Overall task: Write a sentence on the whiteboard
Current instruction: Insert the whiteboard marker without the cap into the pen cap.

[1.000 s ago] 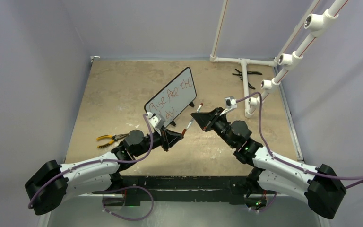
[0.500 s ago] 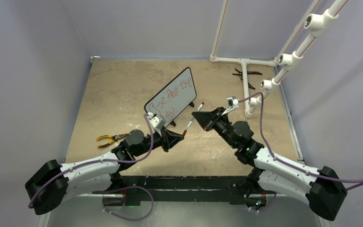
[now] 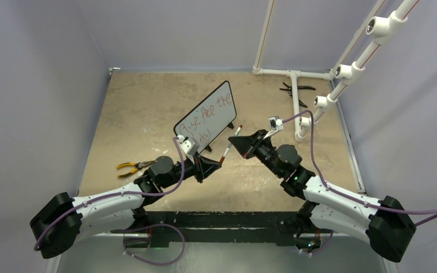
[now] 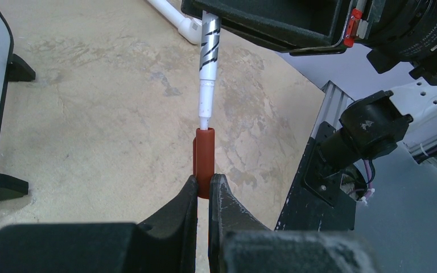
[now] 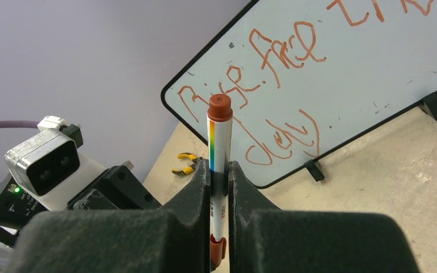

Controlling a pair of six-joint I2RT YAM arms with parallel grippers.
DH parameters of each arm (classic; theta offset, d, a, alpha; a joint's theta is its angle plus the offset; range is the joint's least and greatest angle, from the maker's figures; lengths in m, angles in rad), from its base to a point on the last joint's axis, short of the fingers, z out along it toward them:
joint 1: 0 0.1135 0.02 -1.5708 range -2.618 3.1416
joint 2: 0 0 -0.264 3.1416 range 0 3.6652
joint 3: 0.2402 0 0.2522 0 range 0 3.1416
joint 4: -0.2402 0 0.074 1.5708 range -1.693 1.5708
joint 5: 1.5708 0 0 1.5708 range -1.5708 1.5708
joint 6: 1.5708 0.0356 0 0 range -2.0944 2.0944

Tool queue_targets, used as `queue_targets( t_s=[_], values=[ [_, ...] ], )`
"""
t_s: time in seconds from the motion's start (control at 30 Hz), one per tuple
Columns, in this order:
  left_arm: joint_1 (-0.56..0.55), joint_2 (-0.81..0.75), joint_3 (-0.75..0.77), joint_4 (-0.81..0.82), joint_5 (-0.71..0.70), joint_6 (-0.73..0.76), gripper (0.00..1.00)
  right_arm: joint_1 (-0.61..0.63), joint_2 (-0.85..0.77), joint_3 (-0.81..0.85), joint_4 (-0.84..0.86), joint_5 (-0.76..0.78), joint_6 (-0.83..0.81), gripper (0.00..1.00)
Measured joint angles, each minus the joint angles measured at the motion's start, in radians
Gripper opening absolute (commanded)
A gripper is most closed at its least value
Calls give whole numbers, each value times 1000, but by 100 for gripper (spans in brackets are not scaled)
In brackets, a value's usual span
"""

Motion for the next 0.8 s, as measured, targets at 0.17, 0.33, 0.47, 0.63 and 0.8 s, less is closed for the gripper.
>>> queue_targets(
  t_s=[0.17,0.33,0.47,0.63,0.8],
  values=[
    [0,-2,0,0,-6,0,0,0,10,0,1,-26,0,0],
    [0,-10,0,-2,-14,0,0,0,29,1,1,-64,2,0],
    [-1,-11,0,-2,-18,0,0,1,32,1,2,-79,6,0],
    [-2,-11,0,1,-23,0,0,0,46,1,9,-101,23,0],
    [-2,0,0,2,-34,-8,0,-1,77,0,24,-112,46,0]
  ],
)
